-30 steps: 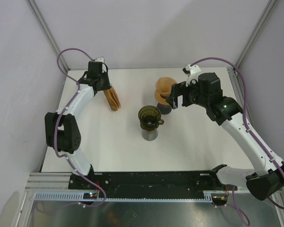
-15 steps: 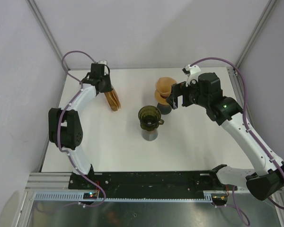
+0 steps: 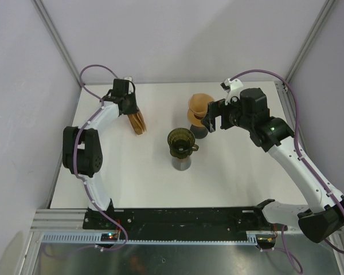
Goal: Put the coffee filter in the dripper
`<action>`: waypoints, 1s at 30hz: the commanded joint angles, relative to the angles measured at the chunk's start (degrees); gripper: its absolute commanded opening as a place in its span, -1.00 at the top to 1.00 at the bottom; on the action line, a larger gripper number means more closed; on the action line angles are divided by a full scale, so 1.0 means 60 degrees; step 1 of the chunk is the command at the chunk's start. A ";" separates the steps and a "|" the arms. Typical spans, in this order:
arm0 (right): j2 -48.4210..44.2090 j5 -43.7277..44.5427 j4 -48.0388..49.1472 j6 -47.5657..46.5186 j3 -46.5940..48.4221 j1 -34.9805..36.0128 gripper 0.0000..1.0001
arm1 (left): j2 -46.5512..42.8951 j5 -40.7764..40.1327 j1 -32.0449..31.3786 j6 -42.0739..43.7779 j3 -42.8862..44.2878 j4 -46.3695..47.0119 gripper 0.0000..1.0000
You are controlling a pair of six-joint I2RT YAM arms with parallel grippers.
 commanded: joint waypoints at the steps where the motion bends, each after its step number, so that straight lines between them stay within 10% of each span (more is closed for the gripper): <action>1: -0.0138 -0.0066 0.0117 -0.0124 0.0027 -0.0050 -0.99 | 0.0195 0.0110 -0.0029 -0.0080 0.0407 0.0240 0.45; 18: -0.0159 -0.0037 0.0012 -0.0169 0.0025 -0.0080 -0.99 | 0.0059 0.0656 -0.0028 -0.0612 0.0431 0.0239 0.98; 30: -0.0225 -0.0058 -0.0076 -0.0176 0.0034 -0.0067 -0.99 | -0.1932 0.1463 0.0161 -0.0877 -0.0589 0.0220 1.00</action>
